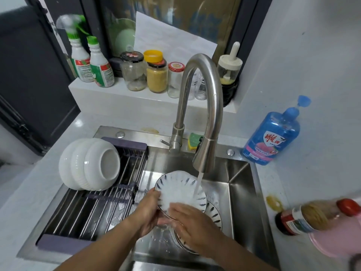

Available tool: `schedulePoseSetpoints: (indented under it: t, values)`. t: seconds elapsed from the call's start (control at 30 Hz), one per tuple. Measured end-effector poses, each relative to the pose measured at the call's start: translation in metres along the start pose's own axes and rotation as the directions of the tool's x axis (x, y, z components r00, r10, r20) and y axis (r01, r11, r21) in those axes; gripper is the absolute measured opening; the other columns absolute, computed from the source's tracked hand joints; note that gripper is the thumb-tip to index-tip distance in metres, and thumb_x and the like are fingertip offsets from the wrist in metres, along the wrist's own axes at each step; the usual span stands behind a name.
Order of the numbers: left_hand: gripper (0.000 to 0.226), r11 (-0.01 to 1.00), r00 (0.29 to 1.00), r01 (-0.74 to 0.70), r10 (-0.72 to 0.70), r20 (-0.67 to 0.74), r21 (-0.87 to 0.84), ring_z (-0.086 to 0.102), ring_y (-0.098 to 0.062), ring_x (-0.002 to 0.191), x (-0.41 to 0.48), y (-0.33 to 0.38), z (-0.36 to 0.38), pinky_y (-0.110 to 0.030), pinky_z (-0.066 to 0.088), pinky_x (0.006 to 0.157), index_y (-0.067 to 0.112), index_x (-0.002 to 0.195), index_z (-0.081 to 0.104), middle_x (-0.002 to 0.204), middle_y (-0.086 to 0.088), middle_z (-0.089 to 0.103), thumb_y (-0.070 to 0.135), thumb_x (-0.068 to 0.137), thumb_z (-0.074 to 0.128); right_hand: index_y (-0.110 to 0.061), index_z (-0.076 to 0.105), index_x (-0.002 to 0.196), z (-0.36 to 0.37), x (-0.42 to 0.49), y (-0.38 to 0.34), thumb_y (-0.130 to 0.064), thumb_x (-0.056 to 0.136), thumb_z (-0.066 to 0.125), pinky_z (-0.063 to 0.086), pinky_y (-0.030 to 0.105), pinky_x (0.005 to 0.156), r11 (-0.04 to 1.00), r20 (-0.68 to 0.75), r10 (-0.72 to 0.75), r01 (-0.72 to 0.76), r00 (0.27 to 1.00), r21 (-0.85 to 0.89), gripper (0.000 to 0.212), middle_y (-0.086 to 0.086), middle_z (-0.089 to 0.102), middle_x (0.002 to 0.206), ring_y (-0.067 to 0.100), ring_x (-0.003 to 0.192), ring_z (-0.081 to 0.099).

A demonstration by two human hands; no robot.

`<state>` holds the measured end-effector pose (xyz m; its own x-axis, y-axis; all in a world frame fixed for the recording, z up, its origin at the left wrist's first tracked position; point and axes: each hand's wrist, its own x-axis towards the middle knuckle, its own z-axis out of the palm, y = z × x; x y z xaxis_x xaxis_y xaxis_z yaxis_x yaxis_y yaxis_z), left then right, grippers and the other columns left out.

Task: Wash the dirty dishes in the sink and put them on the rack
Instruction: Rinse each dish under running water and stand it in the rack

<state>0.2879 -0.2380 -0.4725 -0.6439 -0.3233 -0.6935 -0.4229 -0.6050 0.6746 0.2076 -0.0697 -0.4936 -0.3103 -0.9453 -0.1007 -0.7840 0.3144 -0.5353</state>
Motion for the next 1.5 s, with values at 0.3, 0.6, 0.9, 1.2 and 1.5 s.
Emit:
schedulePoseSetpoints:
  t: [0.3,0.6,0.9,1.2,1.5]
  values:
    - [0.028,0.992,0.989,-0.09,0.099,-0.113,0.086,0.074,-0.039,0.096,0.013,0.016,-0.003,-0.066,0.058,0.079,0.025,0.129,0.055,0.114,-0.013,0.073,0.03,0.111,0.035,-0.025,0.066,0.127,-0.013,-0.015,0.061,-0.02,0.096,0.065,0.04,0.039,0.117,0.908,-0.152,-0.247,0.174,0.957,-0.381,0.031,-0.002,0.061,0.14,0.014,0.129,0.055]
    - [0.037,0.973,0.986,-0.137,0.152,-0.069,0.187,0.074,-0.027,0.087,0.014,0.024,-0.005,-0.042,0.062,0.067,0.021,0.129,0.059,0.105,-0.008,0.075,0.047,0.103,0.052,-0.024,0.066,0.12,-0.021,-0.019,0.058,-0.017,0.1,0.055,0.036,0.04,0.119,0.852,-0.083,-0.4,0.337,0.913,-0.401,0.024,0.005,0.058,0.145,0.02,0.136,0.052]
    - [0.061,0.725,0.949,-0.271,0.09,0.304,0.634,0.016,-0.003,0.143,-0.004,0.01,-0.017,-0.042,0.018,0.122,0.039,0.154,0.037,0.158,0.022,0.012,0.065,0.1,0.032,-0.022,0.067,0.119,-0.053,-0.014,0.04,-0.031,0.103,0.054,0.044,0.022,0.077,0.99,0.046,0.056,-0.062,0.997,0.123,0.023,-0.007,0.068,0.101,0.005,0.087,0.059]
    - [0.016,0.757,0.899,-0.335,0.078,0.432,0.561,0.069,-0.027,0.095,-0.001,0.037,-0.024,-0.049,0.055,0.089,0.022,0.101,0.078,0.1,-0.011,0.074,0.017,0.085,0.081,-0.029,0.061,0.099,-0.09,0.013,0.026,-0.036,0.098,0.064,0.044,0.014,0.059,0.838,0.164,0.299,-0.341,0.94,0.427,0.007,-0.009,0.064,0.092,-0.006,0.071,0.058]
    - [0.03,0.869,0.892,-0.312,0.129,0.434,0.383,0.069,-0.03,0.114,-0.02,0.025,0.013,-0.051,0.053,0.102,0.009,0.124,0.064,0.119,-0.011,0.074,0.014,0.095,0.069,-0.026,0.056,0.103,-0.057,0.053,-0.027,-0.067,0.097,0.005,0.037,0.037,0.089,0.97,-0.241,0.215,-0.235,0.946,-0.055,0.065,-0.007,0.057,0.096,0.019,0.084,0.057]
